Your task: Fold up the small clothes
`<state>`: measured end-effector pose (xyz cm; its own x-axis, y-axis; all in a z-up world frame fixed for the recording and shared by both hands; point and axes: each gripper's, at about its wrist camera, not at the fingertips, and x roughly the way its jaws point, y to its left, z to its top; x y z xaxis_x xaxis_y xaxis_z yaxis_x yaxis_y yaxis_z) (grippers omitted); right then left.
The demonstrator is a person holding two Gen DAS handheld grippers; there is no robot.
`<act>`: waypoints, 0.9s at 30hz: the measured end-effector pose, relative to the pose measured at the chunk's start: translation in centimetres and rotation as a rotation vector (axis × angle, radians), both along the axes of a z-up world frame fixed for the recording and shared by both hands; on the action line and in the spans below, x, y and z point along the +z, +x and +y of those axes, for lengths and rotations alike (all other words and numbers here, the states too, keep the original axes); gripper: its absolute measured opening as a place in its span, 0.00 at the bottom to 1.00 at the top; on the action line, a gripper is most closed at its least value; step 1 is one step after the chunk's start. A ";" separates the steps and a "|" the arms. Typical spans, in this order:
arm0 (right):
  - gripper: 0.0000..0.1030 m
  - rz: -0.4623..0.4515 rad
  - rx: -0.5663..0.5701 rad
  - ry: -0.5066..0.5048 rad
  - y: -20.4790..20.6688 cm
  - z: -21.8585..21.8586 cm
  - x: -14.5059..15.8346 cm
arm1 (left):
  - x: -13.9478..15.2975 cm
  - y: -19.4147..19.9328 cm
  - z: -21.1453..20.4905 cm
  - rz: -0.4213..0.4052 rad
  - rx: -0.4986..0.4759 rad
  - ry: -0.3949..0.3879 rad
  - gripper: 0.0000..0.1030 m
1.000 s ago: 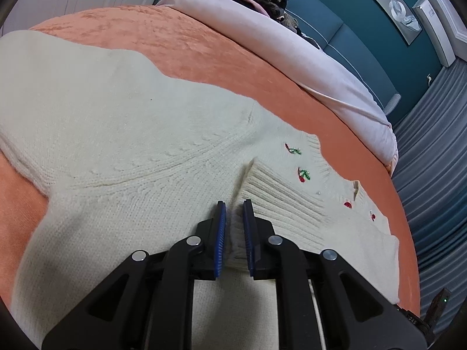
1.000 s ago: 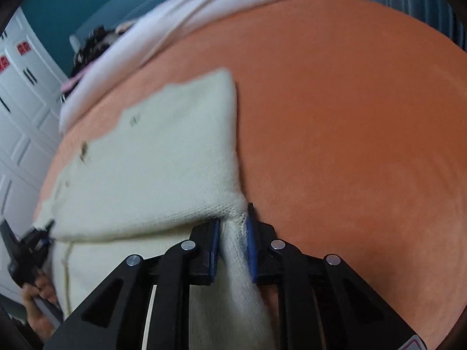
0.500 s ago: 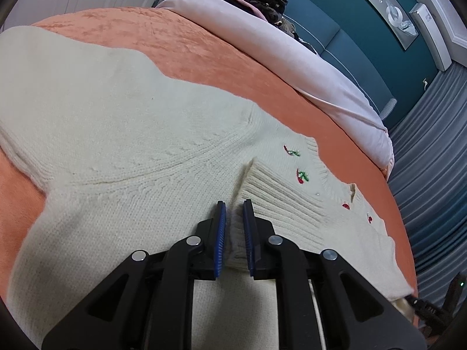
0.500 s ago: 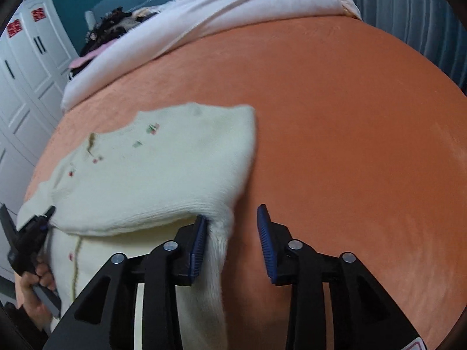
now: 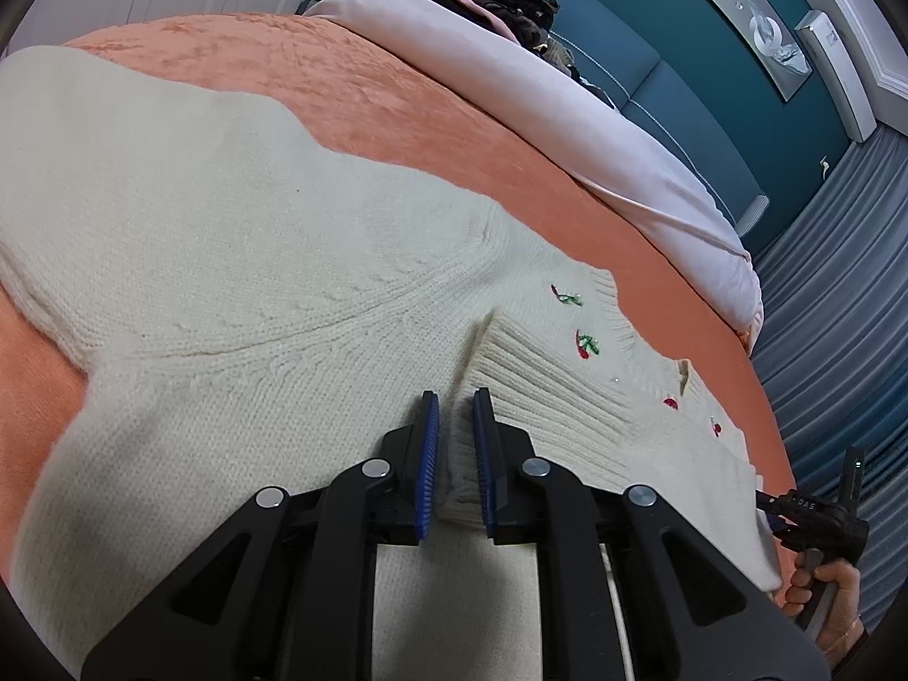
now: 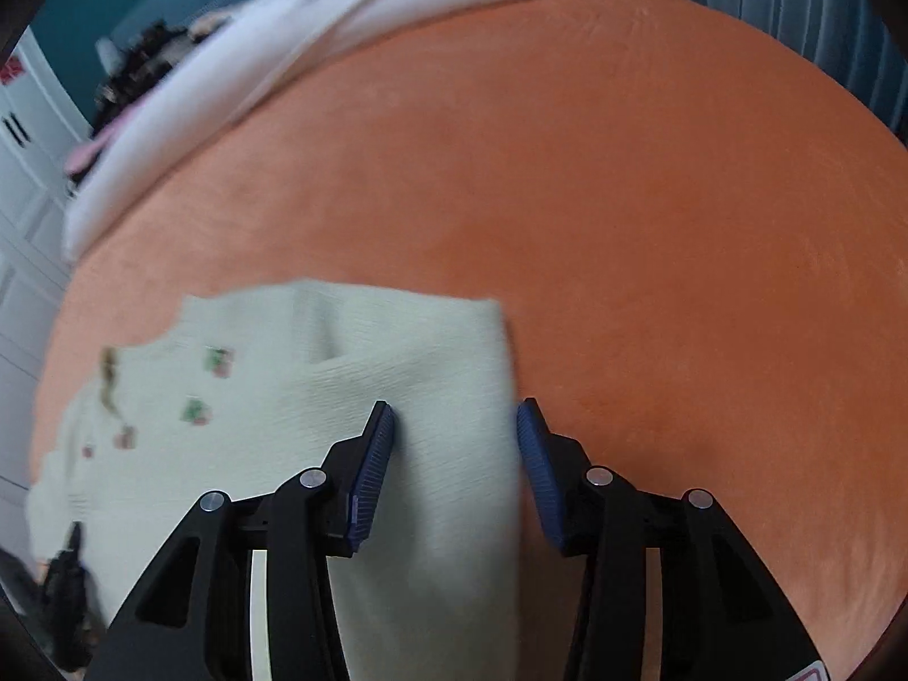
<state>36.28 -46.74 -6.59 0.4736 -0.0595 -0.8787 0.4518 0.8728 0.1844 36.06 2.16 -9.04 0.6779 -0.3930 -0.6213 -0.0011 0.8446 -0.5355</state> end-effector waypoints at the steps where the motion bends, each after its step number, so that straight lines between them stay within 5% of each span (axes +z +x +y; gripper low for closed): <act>1: 0.42 -0.032 -0.006 -0.001 -0.4 -0.1 0.6 | -0.1 0.0 0.1 -0.001 0.000 -0.006 0.13; 5: 0.47 -0.185 0.037 0.049 -7.7 1.1 5.3 | -0.4 0.1 0.4 -0.002 -0.001 -0.030 0.13; 9: 0.60 -0.129 0.027 0.136 -19.7 2.7 4.8 | 0.7 -0.4 0.6 0.035 -0.001 -0.035 0.16; 11: 0.60 -0.058 0.038 0.225 -25.2 4.7 3.0 | 2.2 -2.9 1.0 0.041 -0.002 -0.018 0.49; 14: 0.55 0.011 0.071 0.309 -31.4 8.4 0.6 | 4.1 -9.0 2.6 0.027 0.006 -0.001 0.64; 15: 0.40 0.018 0.082 0.319 -32.6 9.8 0.2 | 4.4 -10.8 3.1 0.041 0.007 0.009 0.64; 16: 0.11 0.015 0.097 0.312 -33.3 10.8 0.1 | 4.6 -12.5 3.8 0.060 0.014 0.016 0.64; 20: 0.08 -0.112 0.110 0.240 -36.6 11.8 4.5 | 5.6 -17.4 7.4 0.108 0.078 0.031 0.67; 24: 0.08 0.047 0.047 0.253 -39.0 9.5 0.2 | 5.6 -17.4 12.0 0.150 0.196 0.031 0.78; 27: 0.19 0.023 0.024 0.223 -38.1 10.1 1.8 | 5.6 -14.4 16.9 0.180 0.321 -0.017 0.80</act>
<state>-1.85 -36.62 -4.75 0.4523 0.1484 -0.8795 0.4380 0.8220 0.3639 21.63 19.04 -3.39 0.6485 -0.1890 -0.7374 -0.3603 0.7771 -0.5160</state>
